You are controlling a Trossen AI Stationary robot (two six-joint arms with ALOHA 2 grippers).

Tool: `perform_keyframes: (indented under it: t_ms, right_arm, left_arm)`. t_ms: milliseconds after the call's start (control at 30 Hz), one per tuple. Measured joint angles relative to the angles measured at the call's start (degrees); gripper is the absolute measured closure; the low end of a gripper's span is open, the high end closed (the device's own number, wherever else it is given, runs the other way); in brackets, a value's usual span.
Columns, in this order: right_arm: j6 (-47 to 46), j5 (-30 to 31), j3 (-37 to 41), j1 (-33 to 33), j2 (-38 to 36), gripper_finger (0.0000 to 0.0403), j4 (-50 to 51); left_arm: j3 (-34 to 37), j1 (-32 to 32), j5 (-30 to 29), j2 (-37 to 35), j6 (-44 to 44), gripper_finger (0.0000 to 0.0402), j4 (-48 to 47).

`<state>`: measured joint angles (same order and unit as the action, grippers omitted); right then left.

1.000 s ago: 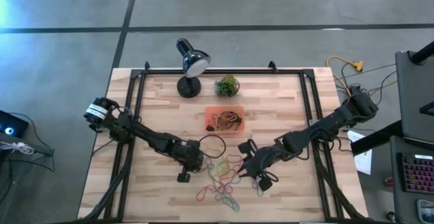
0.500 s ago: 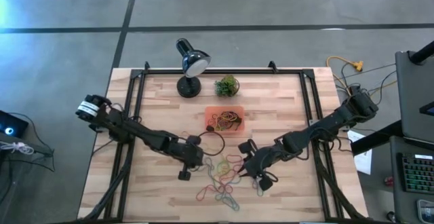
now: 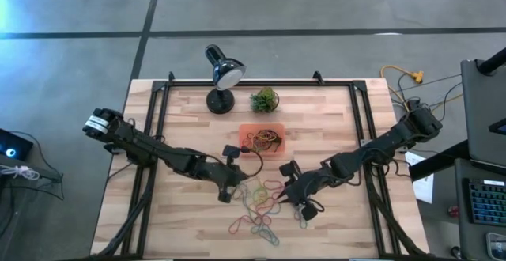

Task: Pick and place rubber bands into bin
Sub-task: Put the violet rubber band into the orange bin

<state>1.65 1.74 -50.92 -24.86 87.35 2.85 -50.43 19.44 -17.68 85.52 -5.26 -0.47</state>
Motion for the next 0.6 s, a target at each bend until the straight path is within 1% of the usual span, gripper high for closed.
perform_keyframes:
  t_ms: [67,133,167,233,333,367,467,600]
  right_arm:
    - [0.0,0.3,0.1,0.0,0.0,0.0344,-0.2]
    - [0.0,1.3,0.3,0.0,0.0,0.0344,0.0]
    - [0.0,1.4,0.4,0.0,0.0,0.0344,0.0]
    - [-0.2,1.5,0.6,0.0,0.0,0.0344,-0.1]
    - [-0.2,1.5,0.7,0.0,0.0,0.0344,-0.1]
    - [-0.2,1.5,0.8,0.0,0.0,0.0344,-0.1]
    - [-0.2,1.5,0.9,0.0,0.0,0.0344,-0.2]
    - [-0.2,1.5,0.9,0.0,0.0,0.0344,-0.2]
  left_arm:
    - [-1.1,0.0,-1.4,-0.2,-2.2,0.0401,-0.1]
    - [-2.1,-0.3,-0.9,-0.2,-2.9,0.0401,0.0]
    - [-2.4,-0.4,0.6,-0.2,-2.7,0.0401,-0.3]
    - [-3.4,-1.0,5.9,-0.2,-1.8,0.0401,-3.1]
    - [-3.7,-1.5,12.7,0.2,2.7,0.0401,-8.9]
    - [-3.6,-1.5,14.1,0.6,3.9,0.0401,-10.3]
    - [-3.1,-1.4,14.3,2.2,7.1,0.0401,-14.9]
    - [-2.9,-0.8,15.0,4.5,8.0,0.0401,-15.2]
